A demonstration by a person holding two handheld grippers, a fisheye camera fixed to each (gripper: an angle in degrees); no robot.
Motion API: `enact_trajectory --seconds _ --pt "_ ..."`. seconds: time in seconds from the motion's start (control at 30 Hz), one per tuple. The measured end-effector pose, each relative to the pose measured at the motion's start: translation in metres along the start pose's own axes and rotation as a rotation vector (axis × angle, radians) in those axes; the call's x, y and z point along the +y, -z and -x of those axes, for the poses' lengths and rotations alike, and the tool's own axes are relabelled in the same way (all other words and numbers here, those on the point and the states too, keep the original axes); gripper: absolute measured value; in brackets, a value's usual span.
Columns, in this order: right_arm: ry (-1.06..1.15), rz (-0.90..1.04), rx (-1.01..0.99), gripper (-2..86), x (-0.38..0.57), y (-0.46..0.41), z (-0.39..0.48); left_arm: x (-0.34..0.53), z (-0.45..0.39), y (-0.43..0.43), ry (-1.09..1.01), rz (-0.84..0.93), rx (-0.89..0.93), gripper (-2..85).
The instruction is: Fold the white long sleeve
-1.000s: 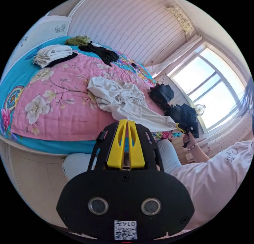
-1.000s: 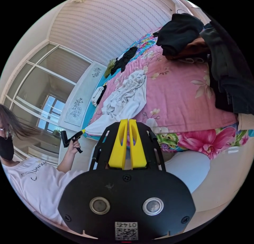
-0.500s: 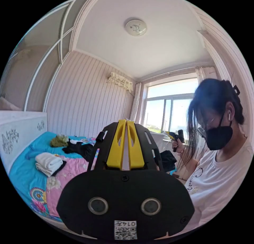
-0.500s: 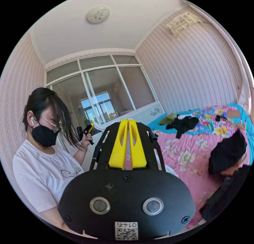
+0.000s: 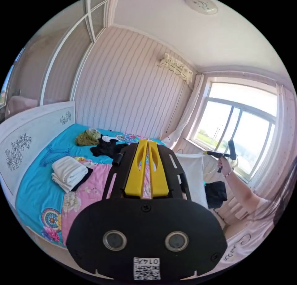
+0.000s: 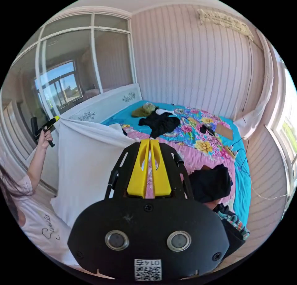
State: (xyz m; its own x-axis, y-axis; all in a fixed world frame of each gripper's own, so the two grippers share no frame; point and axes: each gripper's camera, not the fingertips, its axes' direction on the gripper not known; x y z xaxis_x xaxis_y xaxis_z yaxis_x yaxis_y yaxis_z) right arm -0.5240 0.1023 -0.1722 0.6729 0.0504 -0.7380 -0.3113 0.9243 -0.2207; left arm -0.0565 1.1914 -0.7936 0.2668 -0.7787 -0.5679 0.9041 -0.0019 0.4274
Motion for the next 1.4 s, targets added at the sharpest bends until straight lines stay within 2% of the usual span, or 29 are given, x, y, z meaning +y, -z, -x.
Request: enact_trajectory --seconds 0.07,0.2,0.23,0.3,0.4,0.5,0.57,0.7,0.8,0.87,1.1,1.23,1.37,1.4 --pt "-0.042 -0.106 -0.024 -0.3 -0.033 0.014 -0.003 -0.050 -0.011 0.012 -0.016 -0.134 -0.008 -1.0" --pt "0.032 -0.509 -0.063 -0.2 -0.096 0.104 0.029 -0.101 -0.034 0.049 -0.082 -0.321 -0.042 -1.0" --pt "0.064 -0.572 -0.065 -0.2 -0.104 0.117 0.039 -0.105 -0.035 0.055 -0.095 -0.344 -0.055 -1.0" --pt "0.107 -0.581 -0.070 -0.1 -0.110 0.119 0.048 -0.096 -0.028 0.060 -0.108 -0.352 -0.062 -1.0" --pt "0.137 -0.492 -0.100 -0.1 -0.100 0.084 0.047 -0.054 0.010 0.049 -0.076 -0.259 -0.073 -1.0" --pt "0.092 -0.325 -0.197 -0.1 -0.059 0.016 0.028 0.020 0.062 0.019 -0.024 -0.066 -0.094 -1.0" --pt "0.032 -0.242 -0.190 -0.1 -0.019 -0.033 0.017 0.094 0.100 -0.015 0.026 0.140 -0.112 -1.0" --pt "-0.204 0.069 -0.276 -0.1 0.088 -0.159 -0.012 0.215 0.146 -0.066 0.127 0.398 -0.158 -1.0" --pt "-0.477 0.323 -0.389 -0.2 0.166 -0.239 -0.031 0.305 0.183 -0.087 0.346 0.512 -0.183 -1.0" --pt "-0.574 0.401 -0.391 -0.2 0.197 -0.261 -0.034 0.356 0.207 -0.090 0.499 0.559 -0.179 -1.0" --pt "-0.632 0.400 -0.405 -0.2 0.215 -0.268 -0.029 0.392 0.230 -0.077 0.469 0.625 -0.199 -1.0" --pt "-0.564 0.404 -0.438 -0.2 0.202 -0.269 -0.015 0.397 0.242 -0.072 0.432 0.645 -0.202 -1.0" --pt "-0.502 0.513 -0.347 -0.1 0.189 -0.287 0.001 0.411 0.246 -0.098 0.343 0.750 -0.228 -1.0" --pt "-0.477 0.541 -0.267 0.0 0.181 -0.290 0.007 0.413 0.246 -0.102 0.334 0.761 -0.230 -1.0"
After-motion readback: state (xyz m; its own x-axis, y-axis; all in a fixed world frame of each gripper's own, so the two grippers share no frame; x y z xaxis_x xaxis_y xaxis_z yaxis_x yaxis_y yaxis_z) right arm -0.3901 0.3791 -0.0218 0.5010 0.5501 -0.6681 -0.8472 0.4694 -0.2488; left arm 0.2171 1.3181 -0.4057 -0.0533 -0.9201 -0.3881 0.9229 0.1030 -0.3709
